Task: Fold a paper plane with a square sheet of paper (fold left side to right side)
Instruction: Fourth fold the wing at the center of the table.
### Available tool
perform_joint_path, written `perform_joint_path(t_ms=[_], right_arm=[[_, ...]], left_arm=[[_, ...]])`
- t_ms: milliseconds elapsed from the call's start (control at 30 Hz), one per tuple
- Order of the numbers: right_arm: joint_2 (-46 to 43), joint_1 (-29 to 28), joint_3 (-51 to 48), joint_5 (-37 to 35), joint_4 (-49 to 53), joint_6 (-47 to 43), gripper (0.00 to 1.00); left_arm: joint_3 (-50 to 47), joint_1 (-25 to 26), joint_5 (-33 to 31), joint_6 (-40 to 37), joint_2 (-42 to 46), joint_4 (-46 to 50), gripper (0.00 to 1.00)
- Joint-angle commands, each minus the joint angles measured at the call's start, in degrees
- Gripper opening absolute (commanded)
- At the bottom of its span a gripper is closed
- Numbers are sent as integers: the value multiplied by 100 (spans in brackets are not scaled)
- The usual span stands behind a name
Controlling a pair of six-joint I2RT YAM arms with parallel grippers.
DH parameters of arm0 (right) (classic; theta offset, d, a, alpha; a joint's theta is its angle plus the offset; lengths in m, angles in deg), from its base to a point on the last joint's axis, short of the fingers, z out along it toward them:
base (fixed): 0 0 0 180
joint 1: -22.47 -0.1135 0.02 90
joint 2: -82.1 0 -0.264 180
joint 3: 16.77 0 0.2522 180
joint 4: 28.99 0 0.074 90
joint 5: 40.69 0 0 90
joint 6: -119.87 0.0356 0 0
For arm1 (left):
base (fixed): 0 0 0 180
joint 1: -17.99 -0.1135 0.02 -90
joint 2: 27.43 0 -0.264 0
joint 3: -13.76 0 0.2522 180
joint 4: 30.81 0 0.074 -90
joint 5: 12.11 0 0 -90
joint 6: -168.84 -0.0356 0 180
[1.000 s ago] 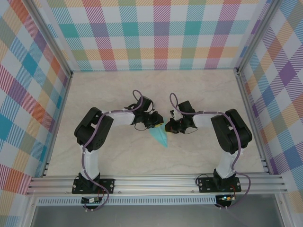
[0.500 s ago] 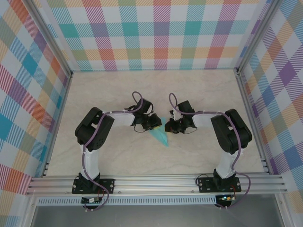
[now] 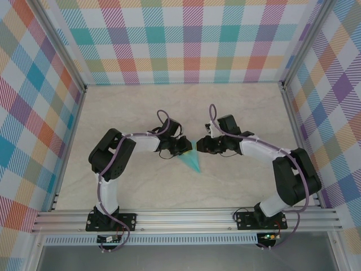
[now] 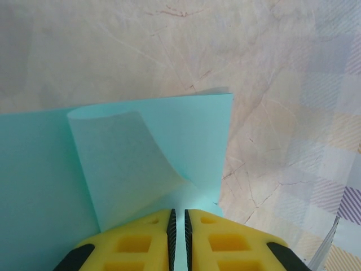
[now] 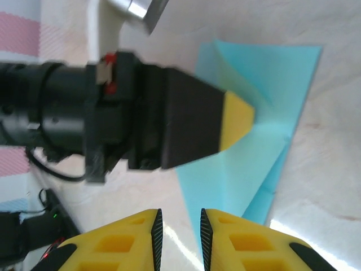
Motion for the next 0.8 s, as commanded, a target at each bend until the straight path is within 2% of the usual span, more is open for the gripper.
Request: perform_joint_path(t_ms=[0,367,767], right_arm=[[103,-141,-355,896,-207,225,26],[836,-439,-275,824,-122,182,26],[1072,-560,-378,514,-48,117,26]], left_arm=[[-242,83,-223,-126,-69,472,16],[-216,83,-235,-144,-48,517,15],[-185,79,-251,-167,-66,554,15]])
